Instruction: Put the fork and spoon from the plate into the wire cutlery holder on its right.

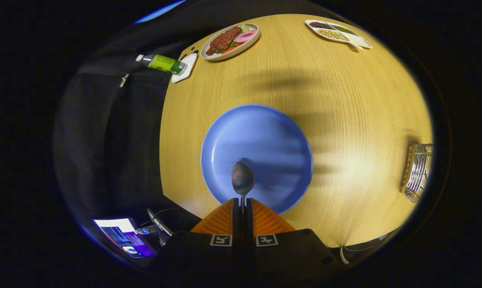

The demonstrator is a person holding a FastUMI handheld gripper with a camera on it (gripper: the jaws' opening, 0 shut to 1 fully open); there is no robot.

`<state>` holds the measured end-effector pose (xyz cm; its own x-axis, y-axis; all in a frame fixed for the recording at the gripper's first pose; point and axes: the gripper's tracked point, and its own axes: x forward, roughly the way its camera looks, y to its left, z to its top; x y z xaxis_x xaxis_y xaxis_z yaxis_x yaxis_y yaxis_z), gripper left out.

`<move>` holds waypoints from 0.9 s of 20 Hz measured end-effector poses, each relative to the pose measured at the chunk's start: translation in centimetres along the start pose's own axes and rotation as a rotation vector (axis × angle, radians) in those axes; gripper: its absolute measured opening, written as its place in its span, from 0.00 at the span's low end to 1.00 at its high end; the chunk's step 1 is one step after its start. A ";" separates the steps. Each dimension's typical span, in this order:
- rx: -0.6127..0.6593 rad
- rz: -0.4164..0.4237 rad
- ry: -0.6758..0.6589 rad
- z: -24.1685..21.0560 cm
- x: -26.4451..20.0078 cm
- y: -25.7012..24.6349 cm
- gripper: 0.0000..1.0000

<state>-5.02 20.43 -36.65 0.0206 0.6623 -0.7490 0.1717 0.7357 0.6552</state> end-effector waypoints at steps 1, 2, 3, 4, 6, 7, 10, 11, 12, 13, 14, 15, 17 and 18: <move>-0.010 0.011 -0.010 -0.1 -1.4 -0.1 0.07; -0.022 0.021 -0.021 -0.1 -3.1 -0.3 0.06; -0.029 0.031 -0.038 0.1 -5.0 -0.6 0.07; -0.035 0.038 -0.051 0.4 -6.9 -0.9 0.06; -0.043 0.040 -0.085 0.8 -11.0 -2.1 0.06; -0.047 0.030 -0.102 1.1 -13.0 -3.2 0.07; -0.039 -0.026 -0.148 1.7 -18.7 -7.5 0.07; -0.031 -0.055 -0.162 2.0 -20.8 -9.1 0.07; -0.020 -0.085 -0.172 2.1 -22.1 -10.9 0.07; -0.004 -0.112 -0.179 2.1 -23.0 -12.6 0.06; 0.012 -0.138 -0.183 2.0 -23.9 -14.2 0.06; 0.025 -0.165 -0.175 1.9 -24.3 -15.8 0.06; 0.049 -0.221 -0.149 1.7 -24.5 -18.7 0.06; 0.057 -0.247 -0.128 1.5 -24.2 -19.9 0.06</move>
<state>-7.49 -10.42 -31.68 0.0950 0.4375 -0.8942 0.2418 0.8612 0.4470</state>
